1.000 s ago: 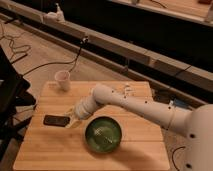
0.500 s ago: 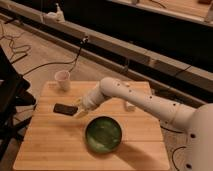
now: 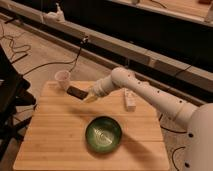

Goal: Place the eraser on the white sponge

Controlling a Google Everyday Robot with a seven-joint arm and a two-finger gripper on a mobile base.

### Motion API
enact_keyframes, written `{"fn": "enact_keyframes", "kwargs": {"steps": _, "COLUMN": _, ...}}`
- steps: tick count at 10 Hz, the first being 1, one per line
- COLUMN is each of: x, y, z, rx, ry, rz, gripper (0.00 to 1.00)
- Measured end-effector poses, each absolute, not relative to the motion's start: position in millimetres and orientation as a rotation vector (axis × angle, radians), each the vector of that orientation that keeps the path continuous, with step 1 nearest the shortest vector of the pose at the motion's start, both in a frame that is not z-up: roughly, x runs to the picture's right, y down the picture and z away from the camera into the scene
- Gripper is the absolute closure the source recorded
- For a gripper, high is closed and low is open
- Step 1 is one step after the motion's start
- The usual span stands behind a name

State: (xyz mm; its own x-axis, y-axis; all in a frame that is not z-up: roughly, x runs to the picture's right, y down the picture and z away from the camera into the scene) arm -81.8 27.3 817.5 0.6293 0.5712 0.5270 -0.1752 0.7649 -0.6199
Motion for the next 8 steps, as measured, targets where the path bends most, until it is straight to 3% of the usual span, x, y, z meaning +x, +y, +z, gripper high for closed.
{"fn": "enact_keyframes", "kwargs": {"steps": 3, "x": -57, "y": 0, "z": 838, "rx": -0.499, "ry": -0.765, "rz": 0.525, "gripper": 1.0}}
{"fn": "enact_keyframes", "kwargs": {"steps": 8, "x": -58, "y": 0, "z": 838, "rx": -0.501, "ry": -0.764, "rz": 0.526, "gripper": 1.0}}
